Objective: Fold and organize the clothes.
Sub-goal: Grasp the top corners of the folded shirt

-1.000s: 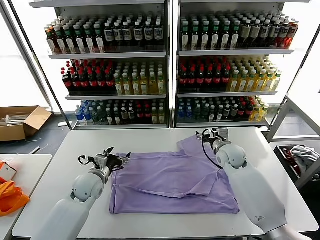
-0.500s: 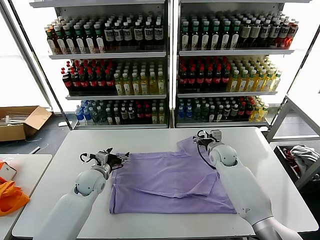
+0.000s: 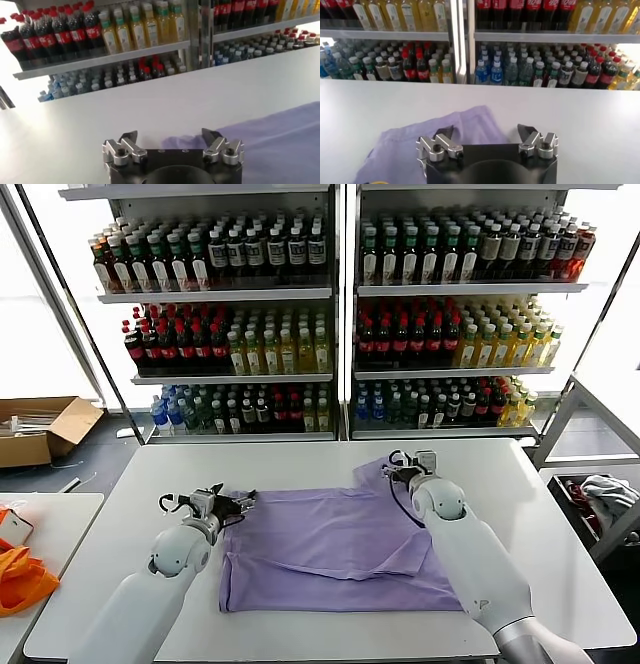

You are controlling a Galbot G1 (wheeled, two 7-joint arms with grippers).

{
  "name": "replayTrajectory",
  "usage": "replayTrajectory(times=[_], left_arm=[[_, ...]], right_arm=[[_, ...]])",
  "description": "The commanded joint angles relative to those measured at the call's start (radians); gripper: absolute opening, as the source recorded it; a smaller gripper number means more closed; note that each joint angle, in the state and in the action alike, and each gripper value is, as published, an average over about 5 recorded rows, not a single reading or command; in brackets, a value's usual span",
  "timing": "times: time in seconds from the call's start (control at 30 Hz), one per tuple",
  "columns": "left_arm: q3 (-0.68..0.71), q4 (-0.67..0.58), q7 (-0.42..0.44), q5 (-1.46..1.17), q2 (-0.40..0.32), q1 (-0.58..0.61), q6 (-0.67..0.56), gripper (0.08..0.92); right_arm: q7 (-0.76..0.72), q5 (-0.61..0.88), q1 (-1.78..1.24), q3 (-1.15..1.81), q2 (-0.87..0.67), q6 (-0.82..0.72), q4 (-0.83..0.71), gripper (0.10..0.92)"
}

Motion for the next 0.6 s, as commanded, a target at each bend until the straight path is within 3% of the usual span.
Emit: replayTrajectory(times=[0.03,0.23,0.6], left_arm=[[0.008,-0.03,0.005,-0.003,0.007,0.027,0.014,0.716],[0.009,-0.091,0.012,-0.027,0.024,0.061,0.047,0.542],[0.002,-0.097,0.019,-0.03,0.022,0.066,0.027,0.23]], right_arm=[[0.007,-0.006,-0.008,0.002,0.009,-0.003,-0.014,0.75],[0.016,-0.006,-0.023,0.005,0.005,-0.005,-0.004,0.577],[0.023,-0.005,-0.05,0.021,0.006,-0.007,0.048,0.257]])
